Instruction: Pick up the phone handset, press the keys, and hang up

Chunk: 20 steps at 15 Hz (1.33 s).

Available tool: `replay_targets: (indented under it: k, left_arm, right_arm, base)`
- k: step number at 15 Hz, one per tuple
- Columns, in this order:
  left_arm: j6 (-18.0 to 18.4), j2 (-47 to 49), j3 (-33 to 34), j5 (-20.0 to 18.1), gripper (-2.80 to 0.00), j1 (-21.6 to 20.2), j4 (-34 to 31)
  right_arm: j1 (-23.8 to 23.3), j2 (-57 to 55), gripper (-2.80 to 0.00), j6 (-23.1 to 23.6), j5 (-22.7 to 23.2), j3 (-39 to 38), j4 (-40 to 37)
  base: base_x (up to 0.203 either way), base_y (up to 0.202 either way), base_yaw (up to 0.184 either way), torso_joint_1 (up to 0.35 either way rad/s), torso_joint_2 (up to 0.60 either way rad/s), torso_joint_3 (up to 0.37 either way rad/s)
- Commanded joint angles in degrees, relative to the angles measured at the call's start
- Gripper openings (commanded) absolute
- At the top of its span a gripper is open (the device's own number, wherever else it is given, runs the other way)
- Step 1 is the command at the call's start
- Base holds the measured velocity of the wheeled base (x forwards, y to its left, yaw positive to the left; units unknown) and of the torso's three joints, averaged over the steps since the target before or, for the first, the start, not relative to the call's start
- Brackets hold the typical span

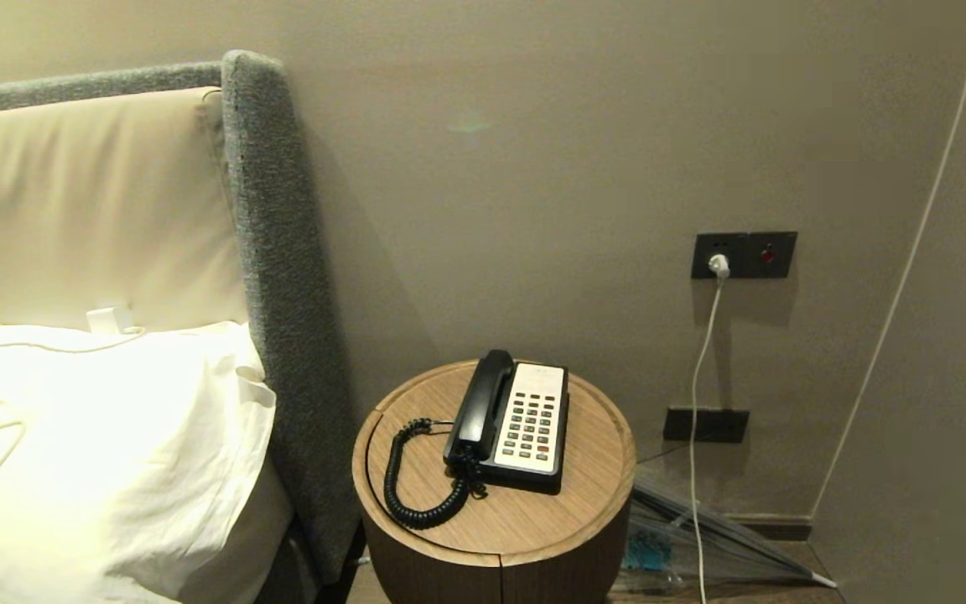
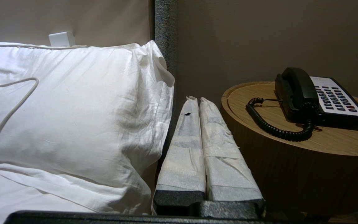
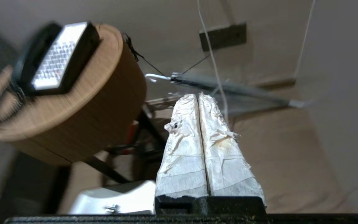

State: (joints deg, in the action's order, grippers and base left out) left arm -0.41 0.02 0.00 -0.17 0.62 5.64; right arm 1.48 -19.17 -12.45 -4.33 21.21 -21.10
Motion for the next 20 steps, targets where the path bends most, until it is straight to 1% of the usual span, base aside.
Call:
replay_targets:
  k: [1,3,4,6,7,8,9,10,11,12,13,15,16,17,20]
  left_arm:
    - [0.0,0.0,2.3,0.0,-2.80,0.0,0.1]
    - [0.0,0.0,2.3,0.0,-2.80,0.0,0.1]
    - [-0.1,0.0,2.3,0.0,-2.80,0.0,0.1]
    - [0.0,0.0,2.3,0.0,-2.80,0.0,0.1]
    - [0.0,0.0,2.3,0.0,-2.80,0.0,0.1]
    - [-0.1,0.0,2.3,0.0,-2.80,0.0,0.1]
    - [0.0,0.0,2.3,0.0,-2.80,0.0,0.1]
    - [0.0,0.0,2.3,0.0,-2.80,0.0,0.1]
    - [0.0,0.0,2.3,0.0,-2.80,0.0,0.1]
    - [0.0,0.0,2.3,0.0,-2.80,0.0,0.1]
    - [0.0,0.0,2.3,0.0,-2.80,0.0,0.1]
    - [0.0,0.0,2.3,0.0,-2.80,0.0,0.1]
    - [0.0,0.0,2.3,0.0,-2.80,0.0,0.1]
    - [0.0,0.0,2.3,0.0,-2.80,0.0,0.1]
    - [0.0,0.0,2.3,0.0,-2.80,0.0,0.1]
  right_arm:
    - [-3.6,7.9,-2.80,2.2,-0.2,-5.3,0.8]
    - [-2.8,13.1,-2.80,3.5,-1.0,-10.3,4.0]
    - [-2.6,16.4,-2.80,5.1,-1.3,-12.7,5.9]
    - [-2.2,17.9,-2.80,6.6,-1.4,-15.8,10.4]
    - [-2.2,17.9,-2.80,6.3,-1.3,-16.8,13.3]
    - [-2.2,17.9,-2.80,3.9,-0.9,-17.7,15.5]
    - [-2.2,18.3,-2.80,1.7,-0.6,-17.9,16.2]
    - [-2.2,18.8,-2.80,3.7,0.9,-18.2,16.7]
    - [-2.2,19.0,-2.80,9.2,4.1,-18.4,17.3]
    - [-2.2,19.0,-2.80,13.8,7.0,-18.4,17.6]
    - [-2.2,19.1,-2.80,14.2,6.7,-19.2,18.6]
    - [-2.2,19.2,-2.80,10.6,4.6,-22.8,23.4]
    - [-2.2,19.2,-2.80,9.0,4.3,-22.5,23.7]
    - [-2.2,19.3,-2.80,11.2,4.3,-22.5,23.8]
    - [-2.2,19.3,-2.80,11.9,4.4,-22.4,23.6]
  base:
    - [0.000,0.000,0.000,0.000,0.00,0.000]
    - [0.000,0.000,0.000,0.000,0.00,0.000]
    - [0.000,0.000,0.000,0.000,0.00,0.000]
    - [0.000,0.000,0.000,0.000,0.00,0.000]
    - [0.000,0.000,0.000,0.000,0.00,0.000]
    - [0.000,0.000,0.000,0.000,0.00,0.000]
    - [0.000,0.000,0.000,0.000,0.00,0.000]
    - [0.000,0.000,0.000,0.000,0.00,0.000]
    - [0.000,0.000,0.000,0.000,0.00,0.000]
    - [0.000,0.000,0.000,0.000,0.00,0.000]
    - [0.000,0.000,0.000,0.000,0.00,0.000]
    - [0.000,0.000,0.000,0.000,0.00,0.000]
    - [0.000,0.000,0.000,0.000,0.00,0.000]
    - [0.000,0.000,0.000,0.000,0.00,0.000]
    - [0.000,0.000,0.000,0.000,0.00,0.000]
